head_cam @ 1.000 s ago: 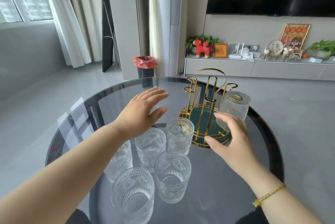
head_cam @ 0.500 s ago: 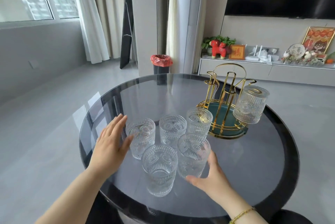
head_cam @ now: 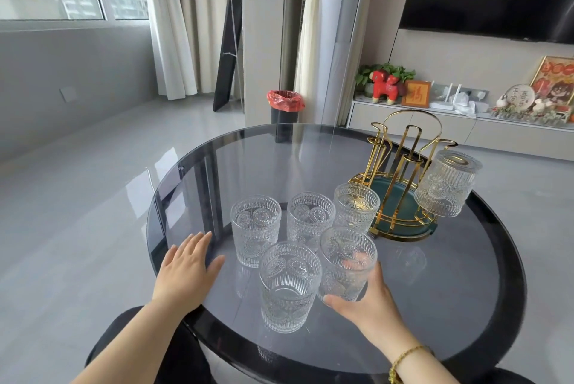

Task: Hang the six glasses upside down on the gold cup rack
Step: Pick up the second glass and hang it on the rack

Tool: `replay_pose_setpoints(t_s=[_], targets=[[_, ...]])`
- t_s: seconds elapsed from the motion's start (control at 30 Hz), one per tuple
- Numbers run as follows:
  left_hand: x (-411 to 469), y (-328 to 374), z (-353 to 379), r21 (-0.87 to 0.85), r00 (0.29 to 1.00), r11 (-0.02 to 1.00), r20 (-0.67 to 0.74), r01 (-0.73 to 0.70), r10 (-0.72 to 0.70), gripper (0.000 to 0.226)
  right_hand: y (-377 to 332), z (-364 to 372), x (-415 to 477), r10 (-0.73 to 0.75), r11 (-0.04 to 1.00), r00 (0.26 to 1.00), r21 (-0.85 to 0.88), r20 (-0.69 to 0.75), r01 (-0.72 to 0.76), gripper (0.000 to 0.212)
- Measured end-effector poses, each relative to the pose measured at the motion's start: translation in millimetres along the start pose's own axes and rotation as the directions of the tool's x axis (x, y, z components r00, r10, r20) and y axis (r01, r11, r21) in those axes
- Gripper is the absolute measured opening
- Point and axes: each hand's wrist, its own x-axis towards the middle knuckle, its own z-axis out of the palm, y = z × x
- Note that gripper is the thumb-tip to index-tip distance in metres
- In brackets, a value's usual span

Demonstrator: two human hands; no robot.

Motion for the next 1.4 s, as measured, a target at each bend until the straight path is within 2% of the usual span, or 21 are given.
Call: replay_pose_setpoints(t_s=[0.2, 0.4, 0.5, 0.6, 0.73, 0.83, 0.93, 1.0, 1.07, 1.2, 1.4], targets=[[-0.5, 0.2, -0.1, 0.032, 1.0, 0.999, 0.027, -0.006, 0.005, 0.052, 5.3, -5.3, -0.1, 0.016, 0.991, 0.998, 0.132, -0.062, -0.008, 0.072], [-0.6, 8.1, -18.7, -0.216, 0.998, 0.976, -0.05, 0.028, -0.04, 0.043, -7.3, -27.8, 1.7, -0.098, 0.958, 0.984, 0.255, -0.147, 0.134, 0.064], [10.4, 24.8, -40.4, -0.283, 0.985, 0.957, -0.174, -0.053, 0.003, 0.037, -20.1, -50.3, 2.4, -0.148, 0.943, 0.971, 0.269, -0.189, 0.196, 0.066], [28.4, 52.6, -72.4, -0.35, 0.945, 0.922, -0.324, -0.168, 0.049, 0.031, -28.3, -75.9, 5.3, -0.139, 0.942, 0.962, 0.269, -0.234, 0.201, 0.057], [55.8, 100.1, -101.9, -0.314, 0.9, 0.891, -0.392, -0.328, 0.193, 0.03, -32.1, -109.5, 12.3, -0.09, 0.958, 0.948, 0.235, -0.306, 0.167, 0.057], [69.2, 141.6, -106.8, -0.284, 0.862, 0.839, -0.361, -0.464, 0.355, 0.031, -35.5, -129.2, 22.8, -0.097, 0.974, 0.92, 0.156, -0.378, 0.167, 0.05], [79.5, 180.0, -100.4, -0.25, 0.818, 0.788, -0.311, -0.562, 0.484, 0.035, -38.1, -147.6, 37.4, -0.109, 0.969, 0.912, 0.163, -0.394, 0.186, 0.047], [86.0, 201.6, -90.4, -0.205, 0.791, 0.766, -0.225, -0.609, 0.569, 0.04, -41.4, -158.4, 45.6, -0.1, 0.988, 0.919, 0.074, -0.381, 0.138, 0.046], [93.3, 218.8, -78.7, -0.131, 0.769, 0.758, -0.096, -0.639, 0.632, 0.045, -47.7, -165.4, 53.6, -0.104, 0.995, 0.921, -0.041, -0.375, 0.095, 0.055], [108.2, 240.3, -62.1, -0.026, 0.749, 0.755, 0.111, -0.655, 0.653, 0.05, -72.9, -170.7, 69.8, -0.156, 0.985, 0.909, -0.133, -0.386, 0.113, 0.063], [126.8, 250.8, -52.9, -0.033, 0.754, 0.773, 0.193, -0.634, 0.627, 0.051, -100.9, -175.1, 88.1, -0.218, 0.967, 0.925, -0.197, -0.311, 0.162, 0.056]])
